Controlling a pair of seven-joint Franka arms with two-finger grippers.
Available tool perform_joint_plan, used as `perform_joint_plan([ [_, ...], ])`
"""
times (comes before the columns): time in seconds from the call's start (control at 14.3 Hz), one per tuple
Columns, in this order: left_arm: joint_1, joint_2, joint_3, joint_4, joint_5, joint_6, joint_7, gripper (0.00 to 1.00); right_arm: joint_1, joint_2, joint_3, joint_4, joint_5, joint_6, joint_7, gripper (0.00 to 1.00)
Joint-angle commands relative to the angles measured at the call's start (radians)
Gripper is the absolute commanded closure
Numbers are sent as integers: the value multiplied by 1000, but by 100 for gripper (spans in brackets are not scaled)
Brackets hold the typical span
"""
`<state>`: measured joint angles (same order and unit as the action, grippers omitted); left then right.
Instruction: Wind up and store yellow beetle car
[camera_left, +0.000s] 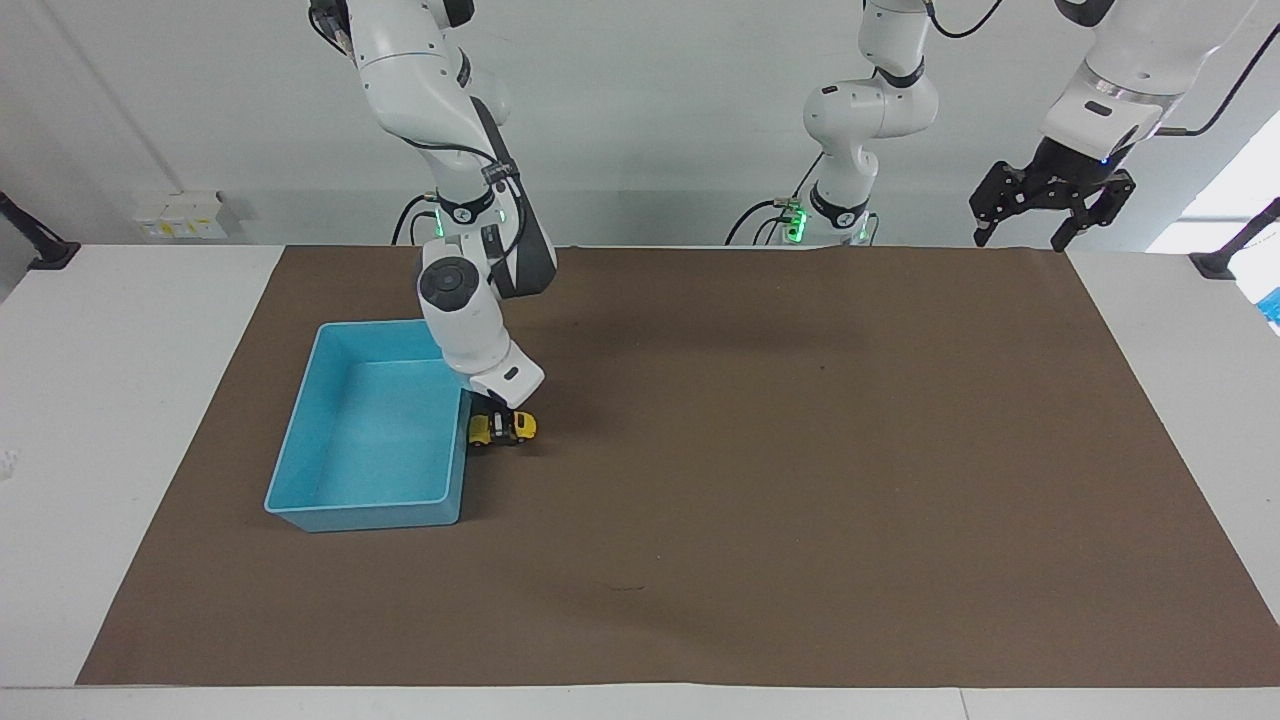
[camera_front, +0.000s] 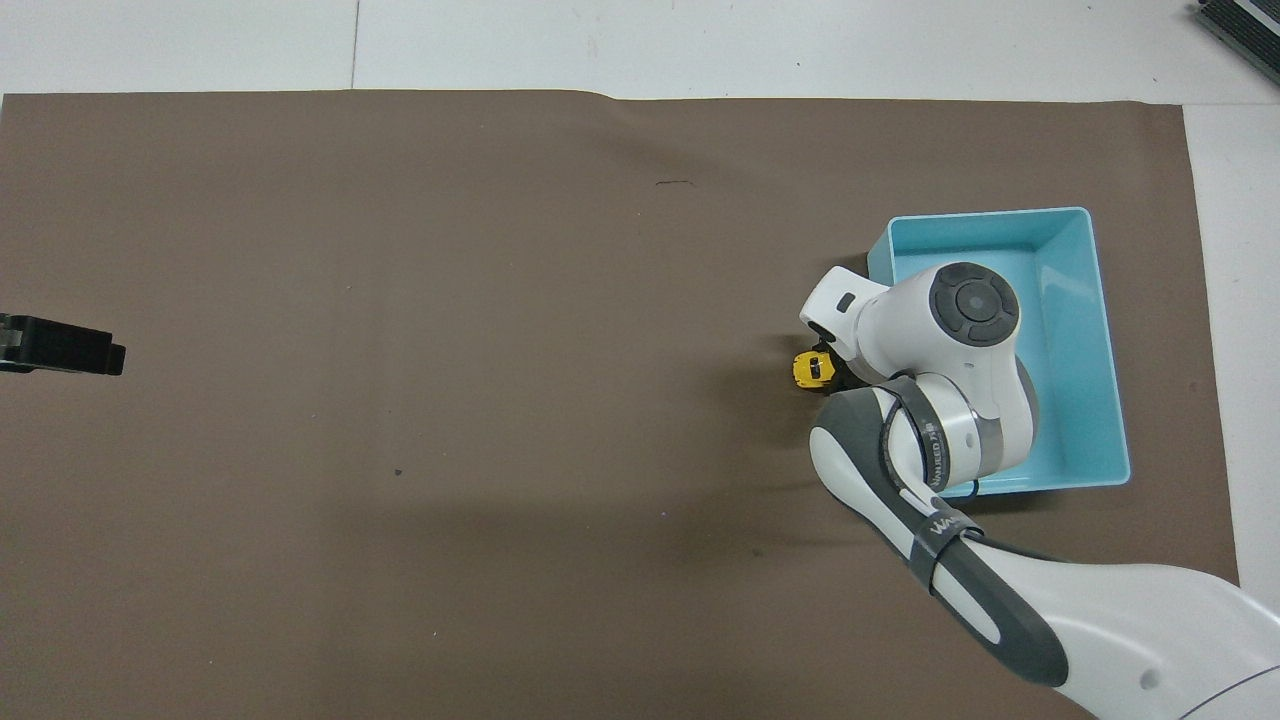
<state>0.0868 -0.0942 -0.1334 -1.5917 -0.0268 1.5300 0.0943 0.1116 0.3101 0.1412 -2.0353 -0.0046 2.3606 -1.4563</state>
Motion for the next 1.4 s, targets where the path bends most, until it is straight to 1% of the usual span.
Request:
perform_joint_plan([
  [0.0, 16, -4, -6, 2, -15, -5, -4, 0, 3, 4, 3, 24, -15, 5, 17, 97],
  [0.21, 16, -4, -6, 2, -15, -7, -4, 0, 37, 12, 3, 52, -15, 2, 65, 98],
  [0.63, 16, -4, -6, 2, -15, -7, -4, 0, 45, 15, 3, 78, -15, -9, 76, 98],
  [0.91, 16, -4, -6, 2, -15, -5, -4, 0, 77, 21, 3, 133, -15, -70, 126, 98],
  [1.33, 16, -4, -6, 2, -15, -7, -4, 0, 73, 4, 3, 184, -17, -167, 119, 98],
])
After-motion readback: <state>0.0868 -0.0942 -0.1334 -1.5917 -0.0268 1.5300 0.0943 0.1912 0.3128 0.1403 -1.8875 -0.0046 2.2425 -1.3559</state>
